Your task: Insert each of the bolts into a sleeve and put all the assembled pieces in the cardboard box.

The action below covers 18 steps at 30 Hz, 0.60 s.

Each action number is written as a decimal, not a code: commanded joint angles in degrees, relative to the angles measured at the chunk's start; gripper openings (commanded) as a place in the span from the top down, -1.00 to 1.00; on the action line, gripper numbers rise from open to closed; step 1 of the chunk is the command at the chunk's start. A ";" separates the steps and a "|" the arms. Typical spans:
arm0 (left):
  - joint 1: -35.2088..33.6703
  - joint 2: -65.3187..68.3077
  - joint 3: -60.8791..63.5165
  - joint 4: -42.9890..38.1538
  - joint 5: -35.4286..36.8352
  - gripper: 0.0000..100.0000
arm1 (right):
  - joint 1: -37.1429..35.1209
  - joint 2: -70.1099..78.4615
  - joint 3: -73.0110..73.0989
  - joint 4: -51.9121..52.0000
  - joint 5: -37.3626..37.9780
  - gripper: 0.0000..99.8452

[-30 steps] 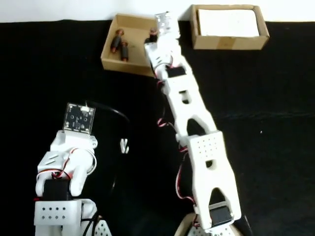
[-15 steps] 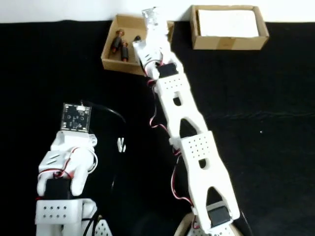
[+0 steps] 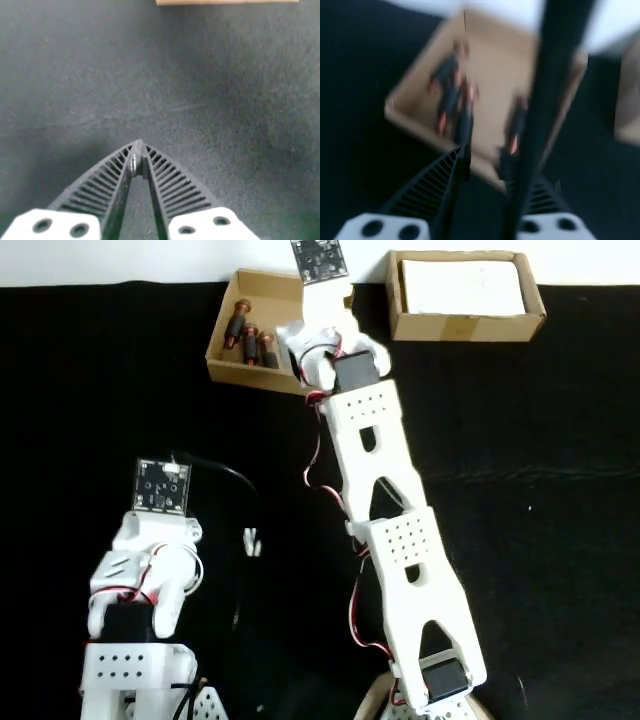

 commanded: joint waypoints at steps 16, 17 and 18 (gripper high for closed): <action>6.20 -0.57 7.69 -2.99 -3.60 0.98 | 8.22 -36.79 7.34 22.20 -5.89 0.99; 6.20 -0.40 7.69 -2.99 -3.60 0.98 | 8.22 -39.78 12.88 22.20 -5.89 0.99; 6.20 -0.40 7.69 -2.99 -3.60 0.98 | 8.31 -43.21 19.21 22.20 -5.89 0.99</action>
